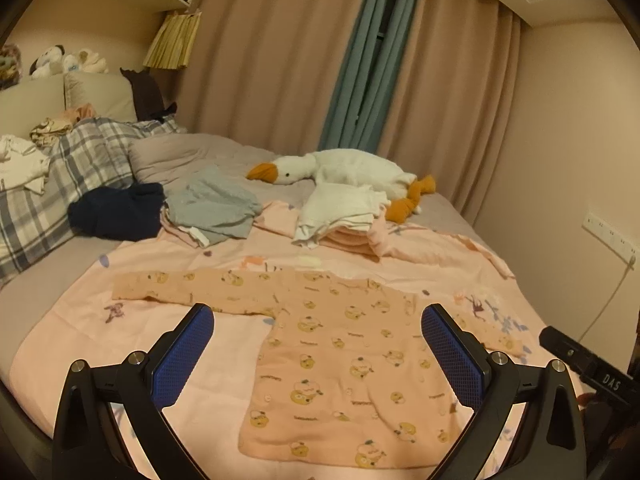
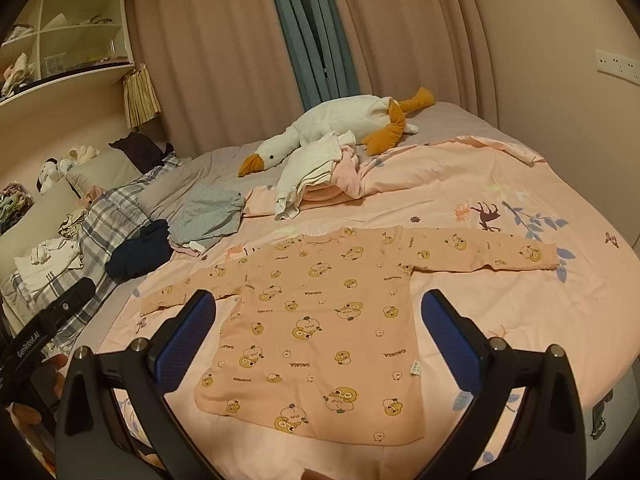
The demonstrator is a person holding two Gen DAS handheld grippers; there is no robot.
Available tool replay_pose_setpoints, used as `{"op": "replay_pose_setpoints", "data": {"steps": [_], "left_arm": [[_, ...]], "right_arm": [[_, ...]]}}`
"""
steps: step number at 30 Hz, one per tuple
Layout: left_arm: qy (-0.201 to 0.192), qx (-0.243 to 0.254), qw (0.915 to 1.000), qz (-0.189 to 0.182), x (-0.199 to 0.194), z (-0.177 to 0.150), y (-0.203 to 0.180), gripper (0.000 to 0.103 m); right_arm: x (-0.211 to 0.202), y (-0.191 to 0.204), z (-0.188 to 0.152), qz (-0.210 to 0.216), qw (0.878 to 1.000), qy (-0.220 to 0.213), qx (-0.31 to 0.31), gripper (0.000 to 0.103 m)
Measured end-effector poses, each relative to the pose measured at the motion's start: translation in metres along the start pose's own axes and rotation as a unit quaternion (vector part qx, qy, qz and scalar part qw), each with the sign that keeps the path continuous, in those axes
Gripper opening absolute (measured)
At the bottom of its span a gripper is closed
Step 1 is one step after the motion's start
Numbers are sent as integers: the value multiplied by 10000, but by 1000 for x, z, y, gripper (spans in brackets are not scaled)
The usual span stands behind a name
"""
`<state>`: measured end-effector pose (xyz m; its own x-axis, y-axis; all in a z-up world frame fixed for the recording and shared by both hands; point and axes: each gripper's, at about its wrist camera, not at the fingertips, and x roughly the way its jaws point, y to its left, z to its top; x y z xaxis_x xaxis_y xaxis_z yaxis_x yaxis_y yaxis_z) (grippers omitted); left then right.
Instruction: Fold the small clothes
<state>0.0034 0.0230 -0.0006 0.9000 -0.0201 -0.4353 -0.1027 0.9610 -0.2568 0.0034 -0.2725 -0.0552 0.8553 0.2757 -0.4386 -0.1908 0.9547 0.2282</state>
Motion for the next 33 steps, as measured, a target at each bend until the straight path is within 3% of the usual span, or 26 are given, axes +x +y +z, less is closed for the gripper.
{"op": "replay_pose_setpoints", "data": {"steps": [18,25,30,33], "left_arm": [[124,72,9998,142,6,-4,6,103],[282,362,9989,20,12,-6,-6,103],[378,278,9984,-319,13,-6,-7,103],[440,370,9978,-318,15,-7,-13,103]], "right_arm": [[0,9,1,8,9999,-34,-142,103],[-2,8,1,-20,9999,-43,-162,103],[-3,5,3,-57,9999,-76,-138,103],[-3,3,4,-57,9999,-73,-102,103]]}}
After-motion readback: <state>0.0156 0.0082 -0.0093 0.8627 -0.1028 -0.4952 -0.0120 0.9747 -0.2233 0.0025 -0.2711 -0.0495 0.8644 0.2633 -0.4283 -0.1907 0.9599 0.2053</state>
